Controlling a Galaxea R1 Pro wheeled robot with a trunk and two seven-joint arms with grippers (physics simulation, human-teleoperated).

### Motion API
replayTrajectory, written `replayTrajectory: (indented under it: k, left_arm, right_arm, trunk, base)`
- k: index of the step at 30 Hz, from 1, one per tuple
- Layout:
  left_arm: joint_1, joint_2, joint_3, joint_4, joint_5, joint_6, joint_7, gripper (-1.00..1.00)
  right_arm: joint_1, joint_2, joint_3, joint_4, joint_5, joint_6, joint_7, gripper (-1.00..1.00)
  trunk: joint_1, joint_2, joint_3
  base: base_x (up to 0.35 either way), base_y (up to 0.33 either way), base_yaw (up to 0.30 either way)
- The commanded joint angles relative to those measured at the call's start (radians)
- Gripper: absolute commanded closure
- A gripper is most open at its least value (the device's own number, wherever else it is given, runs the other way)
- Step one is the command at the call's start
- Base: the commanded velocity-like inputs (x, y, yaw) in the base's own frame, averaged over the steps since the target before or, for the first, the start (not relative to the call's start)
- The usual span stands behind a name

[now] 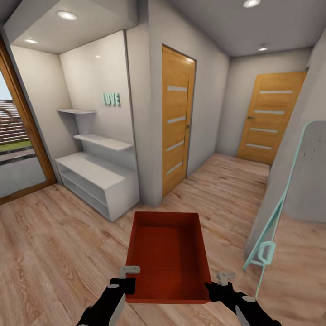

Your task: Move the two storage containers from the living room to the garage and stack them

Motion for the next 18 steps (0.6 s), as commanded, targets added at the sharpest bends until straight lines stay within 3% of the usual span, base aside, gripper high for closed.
replayTrajectory:
  k: [1,7,18]
  left_arm:
    - [-0.001,-0.001,0.048,-0.027,0.003,0.008,0.003,1.0]
    - [-0.001,-0.001,0.049,-0.027,0.003,0.008,0.003,1.0]
    - [-0.001,-0.001,0.049,-0.027,0.003,0.008,0.003,1.0]
  right_arm:
    - [0.0,-0.001,0.006,-0.002,0.005,0.003,0.0,1.0]
    - [0.0,-0.001,0.006,-0.002,0.005,0.003,0.0,1.0]
    - [0.0,-0.001,0.006,-0.002,0.005,0.003,0.0,1.0]
  trunk:
    - [0.001,-0.002,-0.002]
    - [0.001,-0.002,-0.002]
    - [0.001,-0.002,-0.002]
  base:
    - [0.33,0.0,0.0]
    - [0.33,0.005,-0.088]
    - [0.33,0.1,-0.264]
